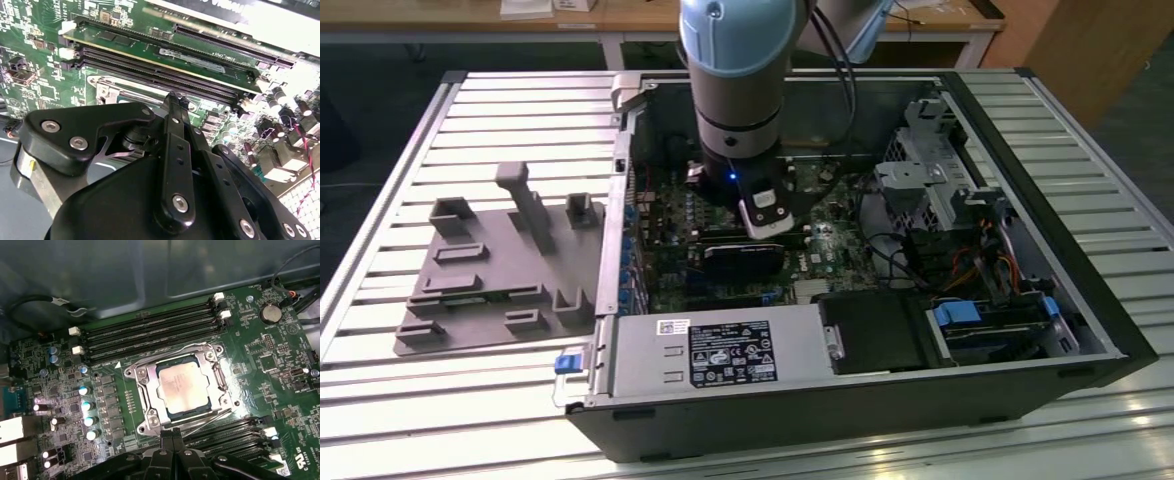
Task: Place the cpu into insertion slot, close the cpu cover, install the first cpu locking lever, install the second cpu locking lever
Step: 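Install the second cpu locking lever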
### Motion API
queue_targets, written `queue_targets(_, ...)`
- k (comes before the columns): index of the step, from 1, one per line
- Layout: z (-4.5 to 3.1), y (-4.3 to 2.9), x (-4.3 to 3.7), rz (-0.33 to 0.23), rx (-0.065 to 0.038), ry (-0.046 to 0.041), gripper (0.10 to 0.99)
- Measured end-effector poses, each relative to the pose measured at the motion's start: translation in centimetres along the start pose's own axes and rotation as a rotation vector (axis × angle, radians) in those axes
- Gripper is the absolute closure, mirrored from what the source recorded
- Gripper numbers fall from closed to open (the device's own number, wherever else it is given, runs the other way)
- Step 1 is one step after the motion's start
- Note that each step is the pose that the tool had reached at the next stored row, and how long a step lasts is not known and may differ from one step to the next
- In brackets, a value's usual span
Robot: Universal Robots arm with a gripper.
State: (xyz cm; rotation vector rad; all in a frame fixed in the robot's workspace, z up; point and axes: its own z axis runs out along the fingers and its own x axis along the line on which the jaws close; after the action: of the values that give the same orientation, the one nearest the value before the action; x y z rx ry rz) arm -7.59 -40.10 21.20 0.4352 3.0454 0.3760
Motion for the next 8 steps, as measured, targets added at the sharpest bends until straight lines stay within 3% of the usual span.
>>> queue_targets(8,0.27,-0.63,0.24,0.002,-0.023,0.0065,0.984)
